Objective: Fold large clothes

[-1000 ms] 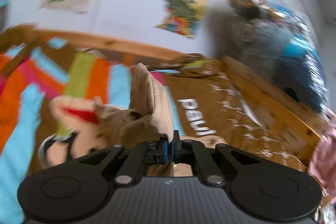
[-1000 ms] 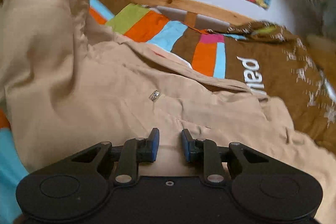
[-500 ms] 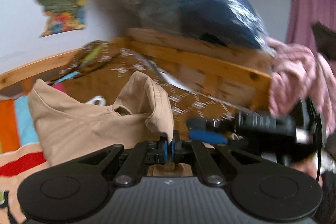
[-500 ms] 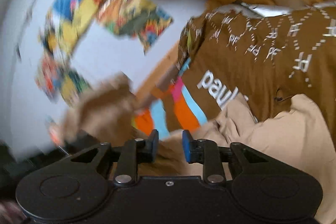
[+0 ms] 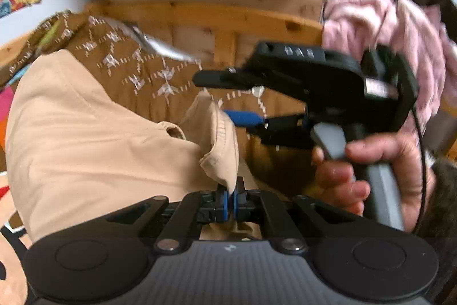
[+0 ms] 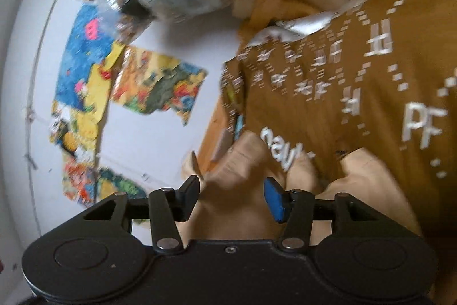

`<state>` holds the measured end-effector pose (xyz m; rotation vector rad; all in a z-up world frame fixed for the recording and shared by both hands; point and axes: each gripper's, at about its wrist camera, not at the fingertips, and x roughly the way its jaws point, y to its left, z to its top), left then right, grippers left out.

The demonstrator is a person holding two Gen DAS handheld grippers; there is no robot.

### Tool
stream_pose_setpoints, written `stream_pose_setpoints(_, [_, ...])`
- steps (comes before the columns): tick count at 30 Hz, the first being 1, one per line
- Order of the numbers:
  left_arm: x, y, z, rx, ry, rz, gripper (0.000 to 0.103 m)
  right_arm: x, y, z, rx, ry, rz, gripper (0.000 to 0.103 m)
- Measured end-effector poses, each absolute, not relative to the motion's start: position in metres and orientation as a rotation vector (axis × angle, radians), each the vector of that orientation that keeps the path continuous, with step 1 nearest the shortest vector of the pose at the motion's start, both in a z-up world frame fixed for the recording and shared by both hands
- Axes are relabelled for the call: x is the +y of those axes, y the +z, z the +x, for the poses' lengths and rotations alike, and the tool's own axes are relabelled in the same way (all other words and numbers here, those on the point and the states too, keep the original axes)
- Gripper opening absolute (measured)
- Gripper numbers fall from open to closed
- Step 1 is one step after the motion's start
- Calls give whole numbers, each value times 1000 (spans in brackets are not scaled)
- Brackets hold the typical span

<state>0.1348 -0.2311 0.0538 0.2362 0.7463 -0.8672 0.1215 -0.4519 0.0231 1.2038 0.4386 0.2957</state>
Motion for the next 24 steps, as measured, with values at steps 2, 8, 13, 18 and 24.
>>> stream_pose_setpoints(2, [-237,40,138,775,-860,269,2,-456,19,122,459,261,1182,53])
stream_pose_setpoints(8, [-232,6,149,869,-925,230,3,-448,12,131,605,131,965,46])
stream_pose_setpoints(13, [-231,1,143,857,-930,262,8,-445,5,132,661,62,888,32])
stream_pose_setpoints(18, [-211,24,138,838,-1012,147,35,-432,3,133,703,-5,655,10])
stream_pose_setpoints(24, [-157,60,134,786,-1000,-60,54,-425,0,133,718,-25,540,8])
